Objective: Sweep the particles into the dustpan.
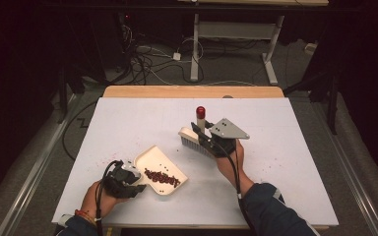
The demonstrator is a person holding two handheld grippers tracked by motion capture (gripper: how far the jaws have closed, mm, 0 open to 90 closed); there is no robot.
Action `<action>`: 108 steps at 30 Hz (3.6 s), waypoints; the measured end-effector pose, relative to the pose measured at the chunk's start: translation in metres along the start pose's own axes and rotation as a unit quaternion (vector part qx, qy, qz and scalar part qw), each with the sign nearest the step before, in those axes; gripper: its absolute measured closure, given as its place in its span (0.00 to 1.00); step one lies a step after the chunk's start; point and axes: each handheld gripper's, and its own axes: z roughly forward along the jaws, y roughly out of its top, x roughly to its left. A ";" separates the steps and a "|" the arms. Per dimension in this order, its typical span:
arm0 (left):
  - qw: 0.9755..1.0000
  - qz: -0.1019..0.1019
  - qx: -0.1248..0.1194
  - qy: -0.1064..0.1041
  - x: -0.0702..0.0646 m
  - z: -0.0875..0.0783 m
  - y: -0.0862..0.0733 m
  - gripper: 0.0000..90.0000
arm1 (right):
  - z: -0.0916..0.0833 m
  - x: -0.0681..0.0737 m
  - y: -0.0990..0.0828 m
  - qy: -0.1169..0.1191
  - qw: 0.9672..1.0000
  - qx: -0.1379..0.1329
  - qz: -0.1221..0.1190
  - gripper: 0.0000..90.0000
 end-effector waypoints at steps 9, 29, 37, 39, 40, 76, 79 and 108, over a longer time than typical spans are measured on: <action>1.000 -0.007 0.001 0.005 0.009 0.001 0.007 0.70 | 0.011 0.013 0.000 0.039 0.999 0.007 0.010 0.78; 1.000 -0.003 0.005 0.021 0.007 0.001 0.013 0.70 | -0.032 0.046 0.014 0.106 0.994 -0.017 0.013 0.78; 1.000 -0.010 0.000 0.020 0.006 0.002 0.014 0.70 | -0.019 0.037 0.014 0.075 0.997 -0.031 -0.016 0.78; 1.000 -0.012 -0.002 0.019 0.005 0.002 0.014 0.70 | -0.014 0.038 0.013 0.071 0.997 -0.028 -0.017 0.78; 1.000 -0.015 -0.005 0.017 0.005 0.002 0.014 0.70 | -0.010 0.038 0.011 0.070 0.997 -0.028 -0.016 0.78; 0.998 -0.041 -0.030 0.038 0.000 0.010 0.020 0.70 | -0.035 0.047 0.021 0.101 0.994 -0.033 0.004 0.78; 0.998 -0.040 -0.030 0.039 0.001 0.009 0.020 0.70 | -0.045 0.036 0.021 0.098 0.995 -0.034 0.002 0.78; 0.997 -0.046 -0.037 0.050 0.006 0.009 0.015 0.70 | -0.104 -0.039 0.004 0.039 0.999 0.001 -0.002 0.78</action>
